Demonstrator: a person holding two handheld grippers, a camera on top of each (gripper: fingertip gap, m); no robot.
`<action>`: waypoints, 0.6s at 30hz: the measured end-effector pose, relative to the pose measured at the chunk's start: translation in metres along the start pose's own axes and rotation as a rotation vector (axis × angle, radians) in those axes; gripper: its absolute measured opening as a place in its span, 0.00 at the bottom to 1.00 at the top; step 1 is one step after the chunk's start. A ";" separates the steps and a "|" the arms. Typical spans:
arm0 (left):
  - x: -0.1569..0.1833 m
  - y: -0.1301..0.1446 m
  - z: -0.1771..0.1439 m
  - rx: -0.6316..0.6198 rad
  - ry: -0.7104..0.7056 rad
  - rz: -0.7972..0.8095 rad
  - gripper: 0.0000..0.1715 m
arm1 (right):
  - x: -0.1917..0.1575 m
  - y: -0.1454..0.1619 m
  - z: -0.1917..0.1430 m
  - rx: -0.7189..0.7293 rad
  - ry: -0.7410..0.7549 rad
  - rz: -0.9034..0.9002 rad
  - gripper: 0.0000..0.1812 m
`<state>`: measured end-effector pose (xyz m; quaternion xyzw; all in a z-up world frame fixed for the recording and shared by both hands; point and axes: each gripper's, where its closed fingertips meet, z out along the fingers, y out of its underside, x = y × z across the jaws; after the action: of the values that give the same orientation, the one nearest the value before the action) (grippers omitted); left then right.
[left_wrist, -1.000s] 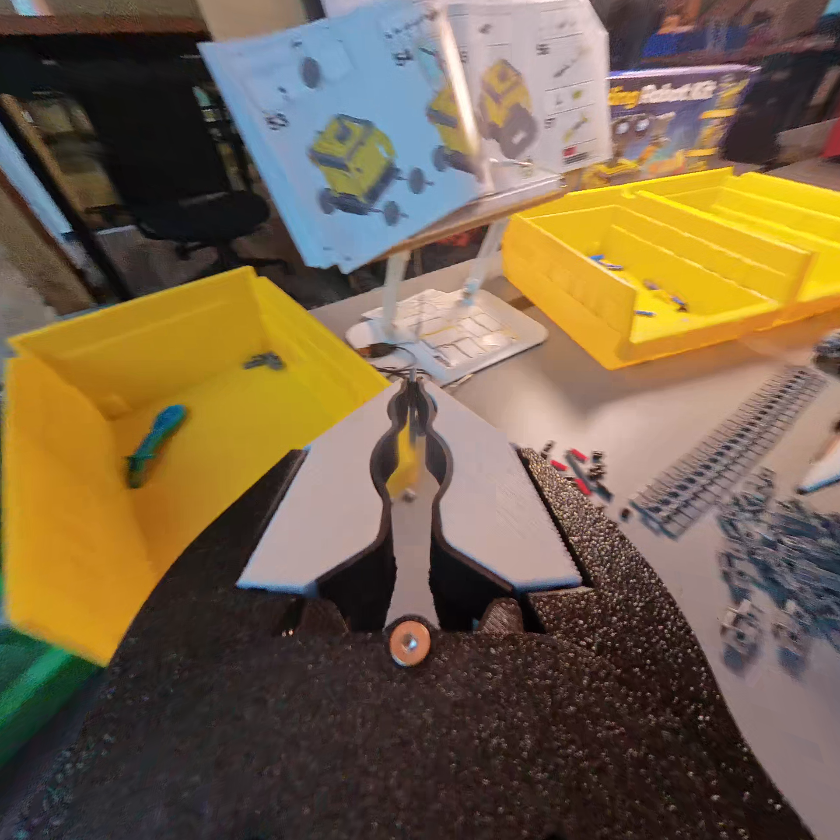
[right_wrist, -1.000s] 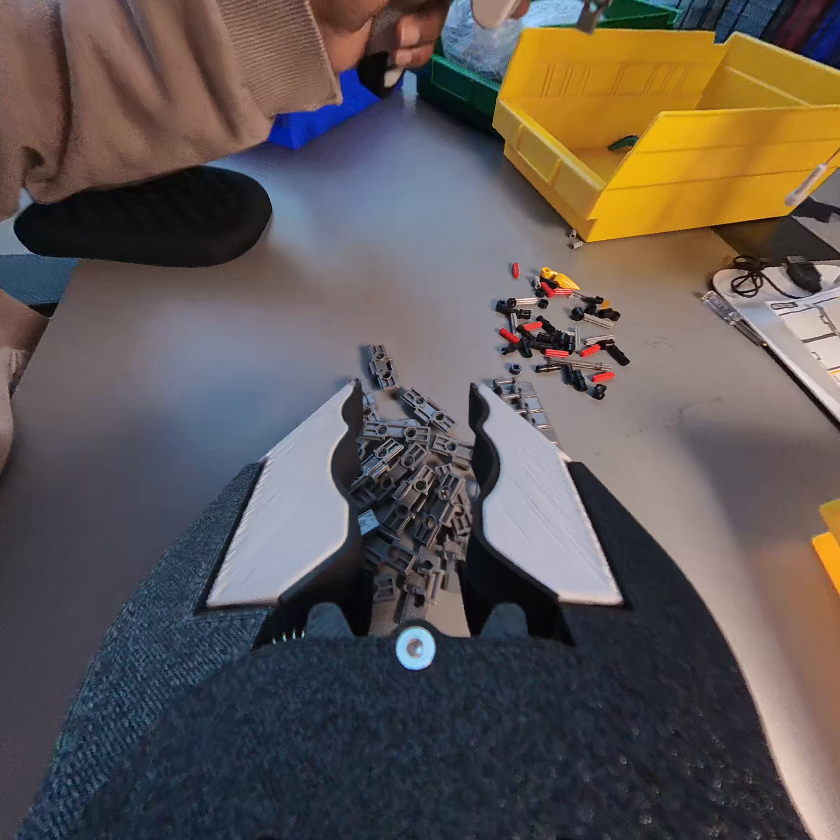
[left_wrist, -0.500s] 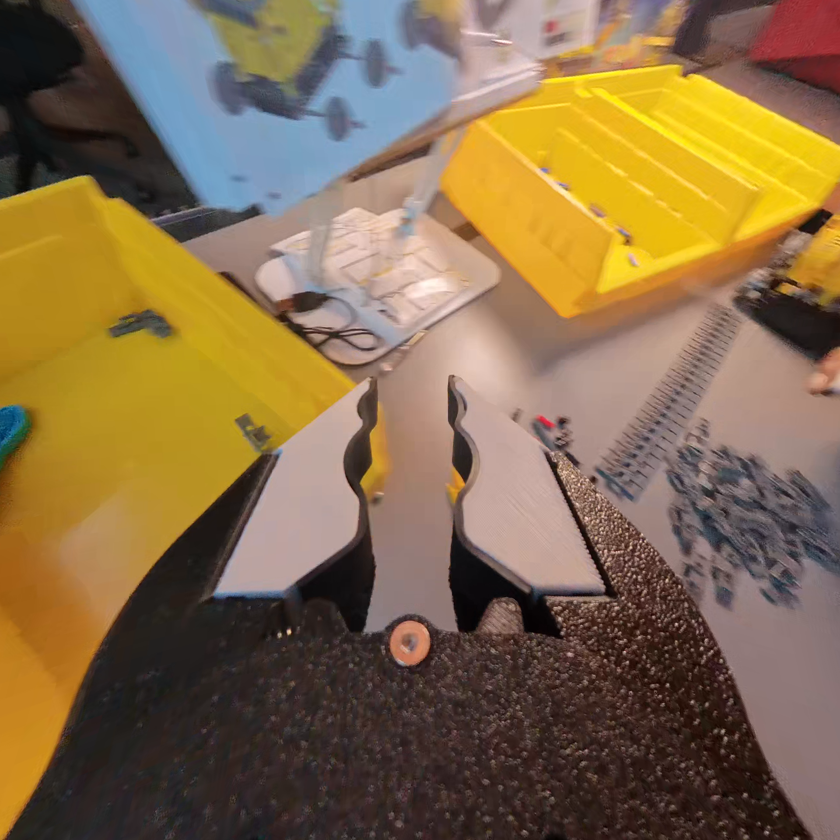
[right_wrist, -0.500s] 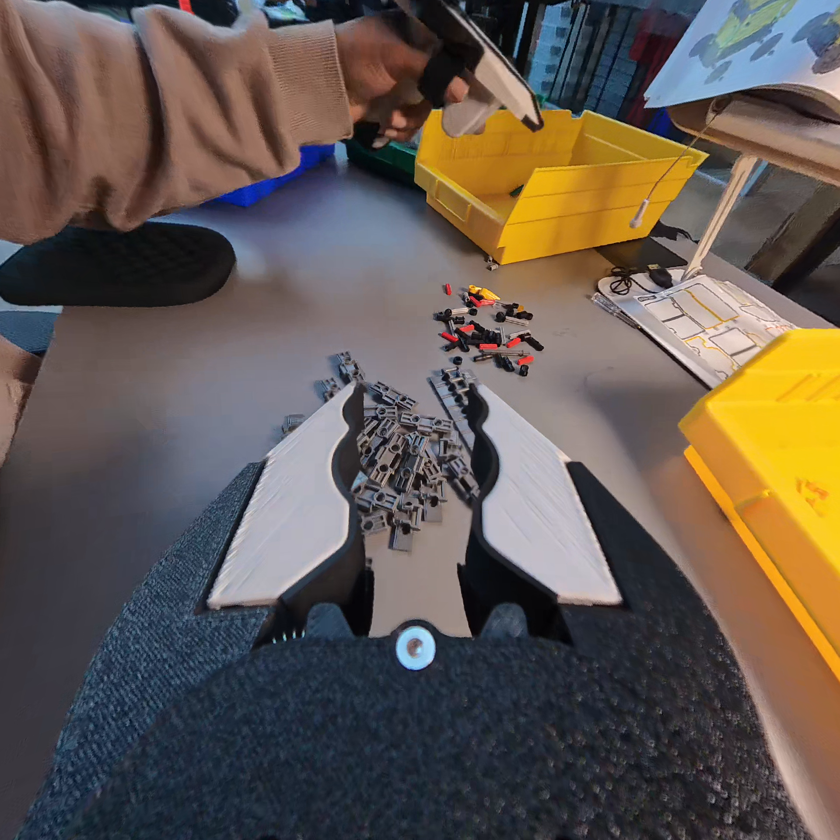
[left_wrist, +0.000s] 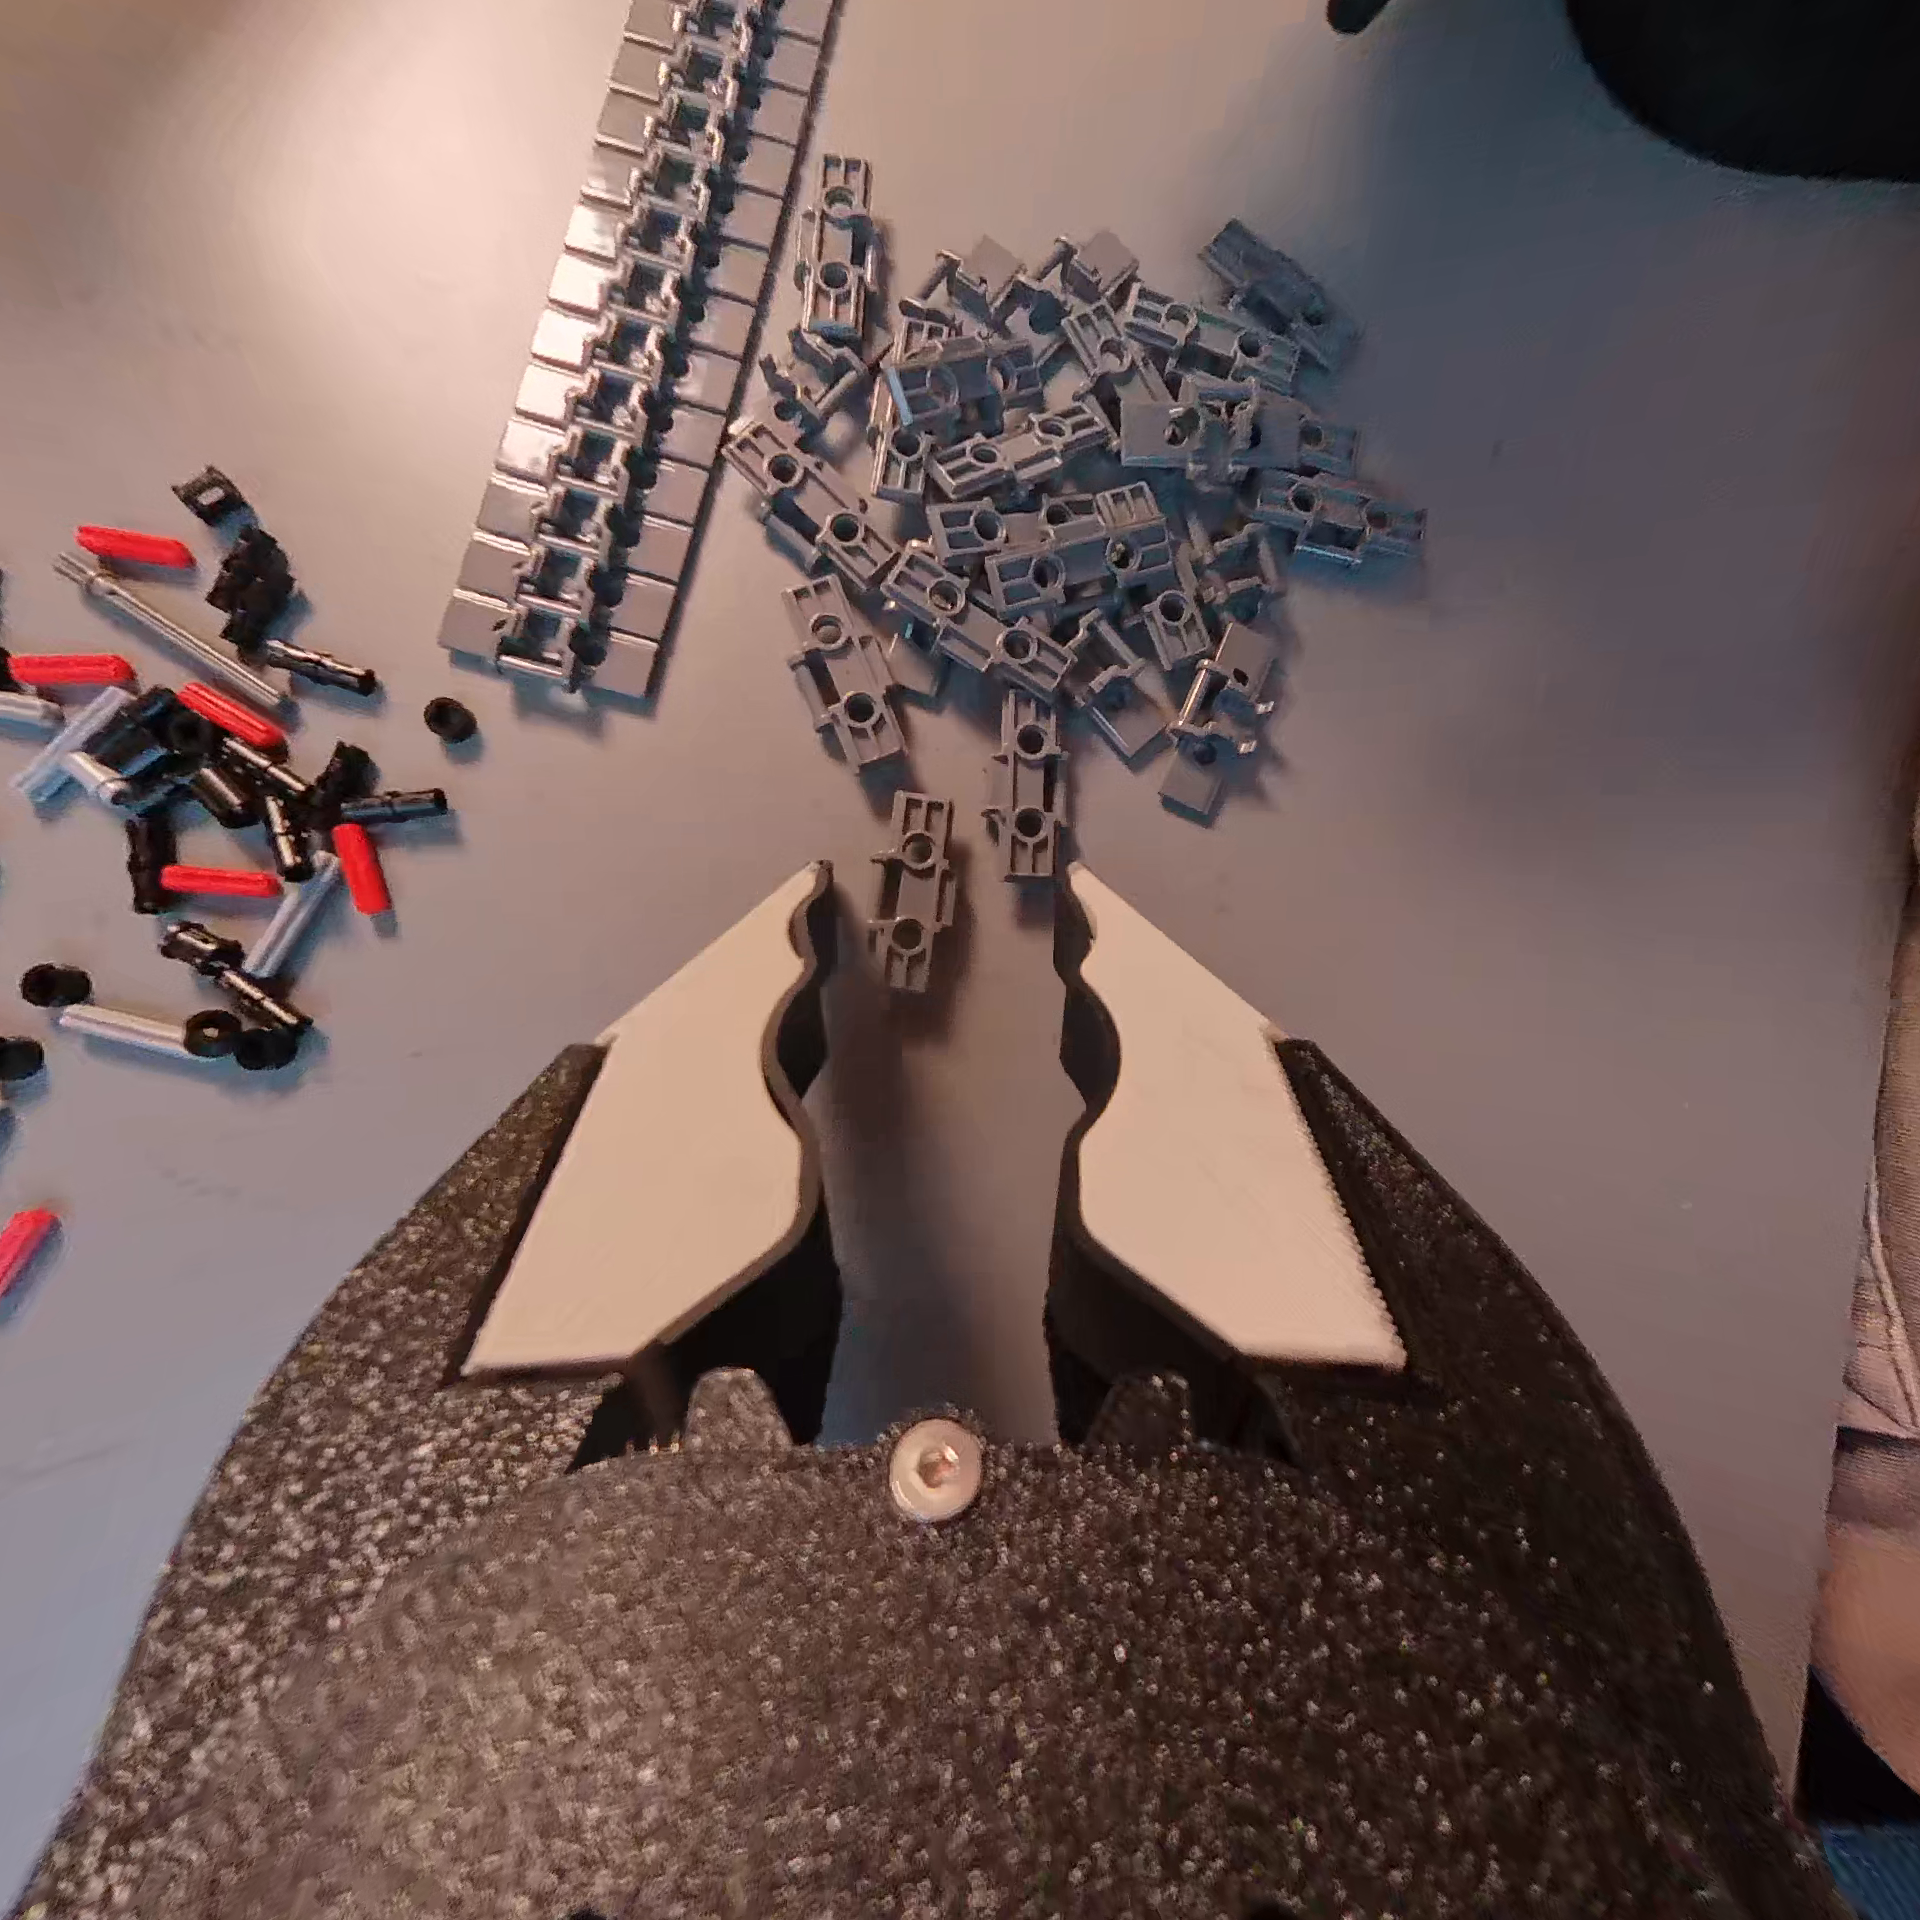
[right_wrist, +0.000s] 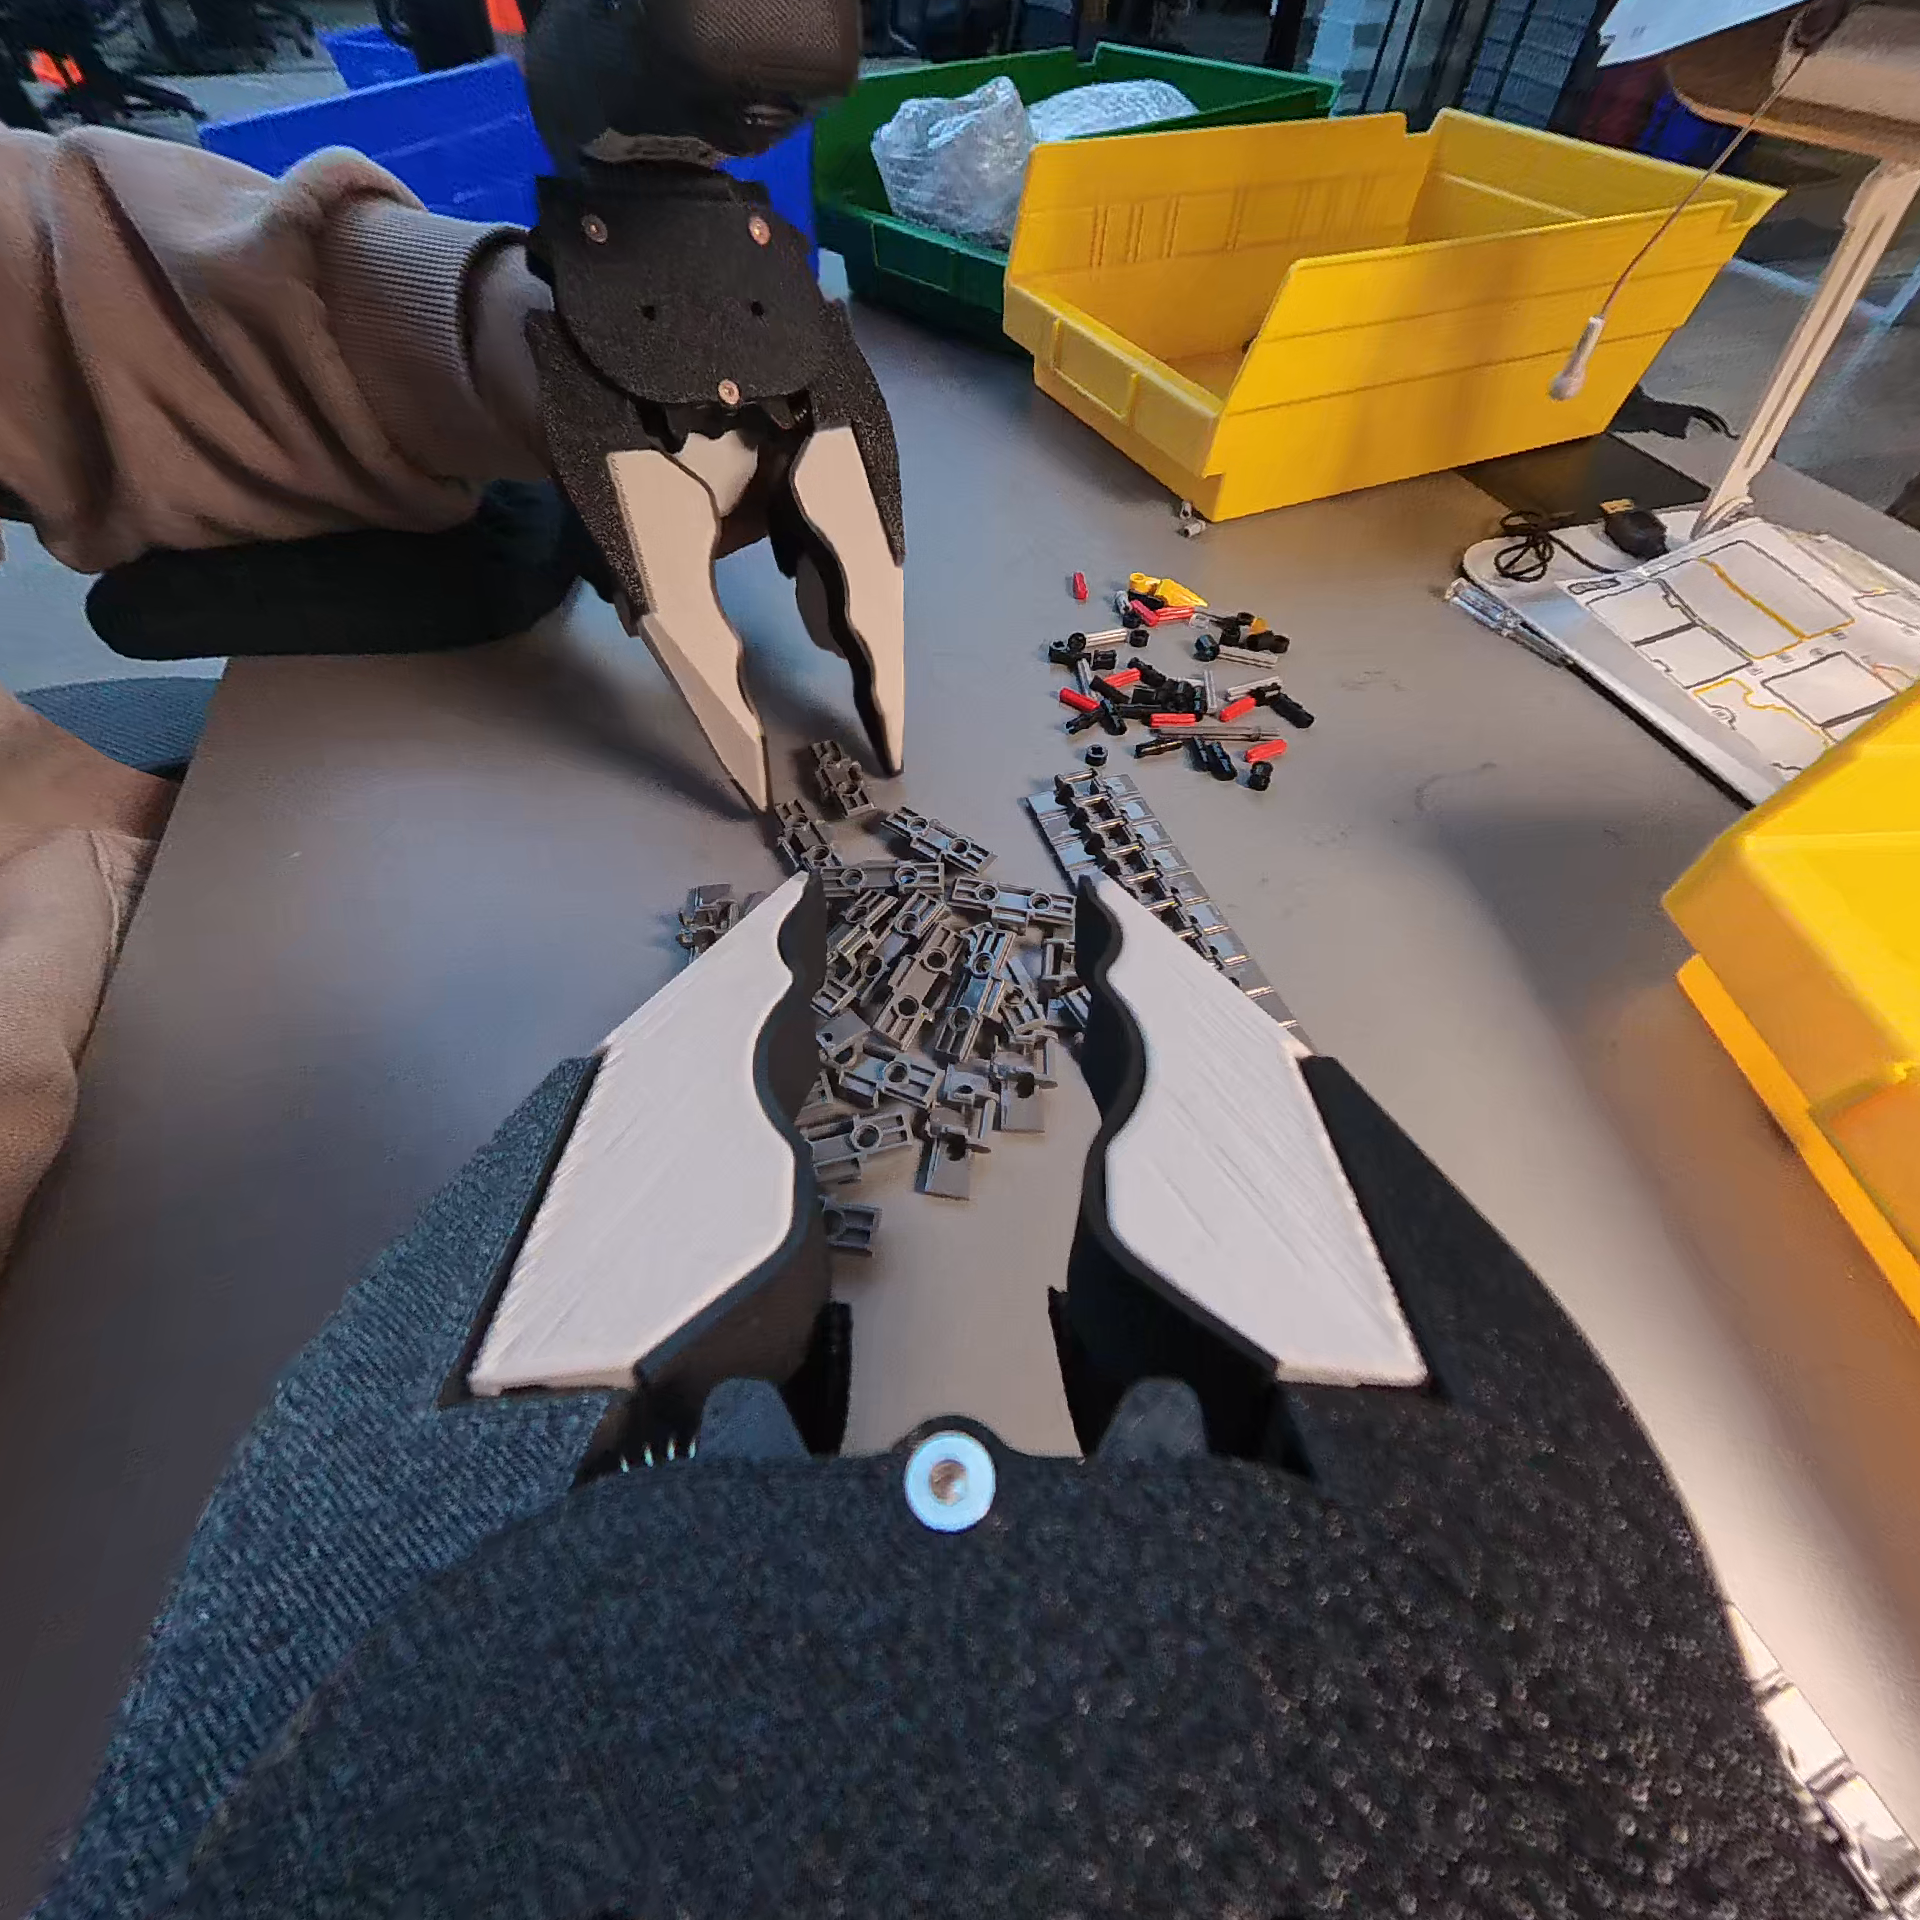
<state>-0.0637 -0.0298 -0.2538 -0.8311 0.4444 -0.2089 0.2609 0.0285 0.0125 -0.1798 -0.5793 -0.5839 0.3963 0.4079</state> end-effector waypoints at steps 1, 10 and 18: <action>-0.001 0.000 0.000 0.002 0.006 -0.006 0.22 | 0.000 0.001 0.000 -0.002 0.002 0.000 0.25; -0.006 0.001 0.000 0.022 -0.081 0.021 0.09 | 0.003 0.012 0.005 -0.047 0.007 0.010 0.25; -0.124 -0.018 -0.117 0.207 -0.563 -0.145 0.09 | 0.006 0.012 0.006 -0.043 0.018 0.019 0.24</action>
<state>-0.1843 0.0549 -0.1664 -0.8548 0.2706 -0.0326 0.4416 0.0270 0.0192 -0.1929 -0.5970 -0.5830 0.3824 0.3968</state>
